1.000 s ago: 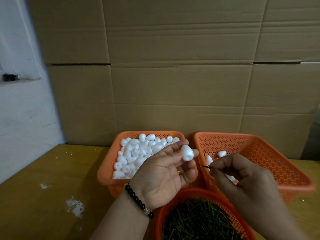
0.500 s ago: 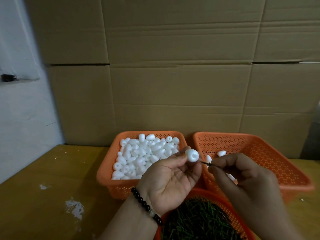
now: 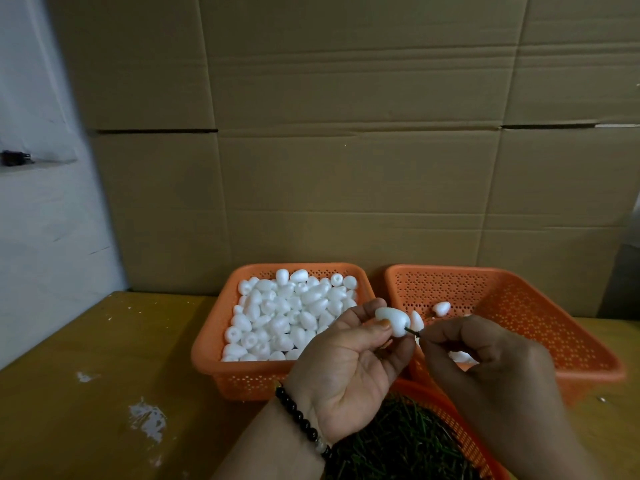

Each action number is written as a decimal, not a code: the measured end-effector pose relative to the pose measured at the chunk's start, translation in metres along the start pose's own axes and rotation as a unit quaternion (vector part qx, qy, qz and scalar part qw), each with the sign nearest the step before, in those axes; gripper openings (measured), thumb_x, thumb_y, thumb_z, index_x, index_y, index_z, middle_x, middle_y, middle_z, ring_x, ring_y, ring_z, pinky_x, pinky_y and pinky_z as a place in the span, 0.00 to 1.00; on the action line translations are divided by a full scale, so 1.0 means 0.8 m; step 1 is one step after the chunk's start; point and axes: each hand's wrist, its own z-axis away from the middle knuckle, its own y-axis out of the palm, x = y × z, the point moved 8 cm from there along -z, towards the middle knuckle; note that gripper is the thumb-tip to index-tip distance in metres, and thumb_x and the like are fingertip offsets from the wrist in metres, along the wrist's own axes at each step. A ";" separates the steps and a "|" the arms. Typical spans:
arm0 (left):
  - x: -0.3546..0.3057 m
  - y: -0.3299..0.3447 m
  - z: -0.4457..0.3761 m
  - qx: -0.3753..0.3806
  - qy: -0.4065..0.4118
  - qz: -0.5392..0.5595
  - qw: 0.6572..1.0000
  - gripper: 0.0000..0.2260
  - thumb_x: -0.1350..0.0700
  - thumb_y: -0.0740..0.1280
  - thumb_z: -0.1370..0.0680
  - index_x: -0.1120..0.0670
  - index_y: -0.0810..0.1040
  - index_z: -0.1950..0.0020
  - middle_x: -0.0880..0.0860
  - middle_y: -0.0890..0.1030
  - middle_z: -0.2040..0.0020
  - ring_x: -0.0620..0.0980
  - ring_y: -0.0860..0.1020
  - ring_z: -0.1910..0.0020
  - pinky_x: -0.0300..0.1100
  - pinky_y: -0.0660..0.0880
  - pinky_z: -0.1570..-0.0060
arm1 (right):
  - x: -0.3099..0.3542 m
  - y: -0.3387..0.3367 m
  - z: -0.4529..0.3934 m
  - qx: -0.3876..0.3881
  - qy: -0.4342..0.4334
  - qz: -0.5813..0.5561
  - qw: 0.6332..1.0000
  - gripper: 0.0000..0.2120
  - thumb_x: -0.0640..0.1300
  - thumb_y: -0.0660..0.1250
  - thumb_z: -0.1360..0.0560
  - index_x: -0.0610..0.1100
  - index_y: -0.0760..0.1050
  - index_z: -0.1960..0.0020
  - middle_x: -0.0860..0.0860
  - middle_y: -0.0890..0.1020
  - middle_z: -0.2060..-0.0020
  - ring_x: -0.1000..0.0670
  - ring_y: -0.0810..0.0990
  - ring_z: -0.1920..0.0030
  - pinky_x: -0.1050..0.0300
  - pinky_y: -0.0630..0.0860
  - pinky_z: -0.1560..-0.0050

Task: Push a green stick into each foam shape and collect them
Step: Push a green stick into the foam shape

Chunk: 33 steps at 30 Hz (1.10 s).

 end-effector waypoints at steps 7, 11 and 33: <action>-0.001 0.002 0.001 0.002 0.028 -0.028 0.999 0.17 0.71 0.66 0.35 0.61 0.76 0.48 0.60 0.82 0.57 0.52 0.83 0.63 0.43 0.81 0.59 | -0.001 0.001 0.000 0.013 0.018 -0.007 1.000 0.13 0.32 0.78 0.38 0.49 0.82 0.63 0.59 0.81 0.68 0.58 0.80 0.66 0.65 0.75 0.64; 0.001 0.004 0.002 0.009 0.027 -0.030 0.999 0.16 0.71 0.66 0.34 0.61 0.76 0.48 0.60 0.83 0.57 0.52 0.83 0.61 0.43 0.81 0.56 | -0.002 0.001 -0.001 0.010 0.032 -0.023 0.999 0.13 0.34 0.77 0.37 0.51 0.81 0.63 0.61 0.82 0.68 0.59 0.80 0.70 0.62 0.76 0.67; 0.007 0.001 0.000 0.000 0.032 -0.067 0.997 0.16 0.69 0.68 0.35 0.60 0.76 0.49 0.58 0.84 0.55 0.50 0.83 0.59 0.40 0.80 0.56 | -0.003 0.004 -0.001 0.047 0.045 -0.013 0.998 0.11 0.32 0.77 0.37 0.48 0.83 0.63 0.59 0.82 0.68 0.61 0.81 0.62 0.63 0.77 0.62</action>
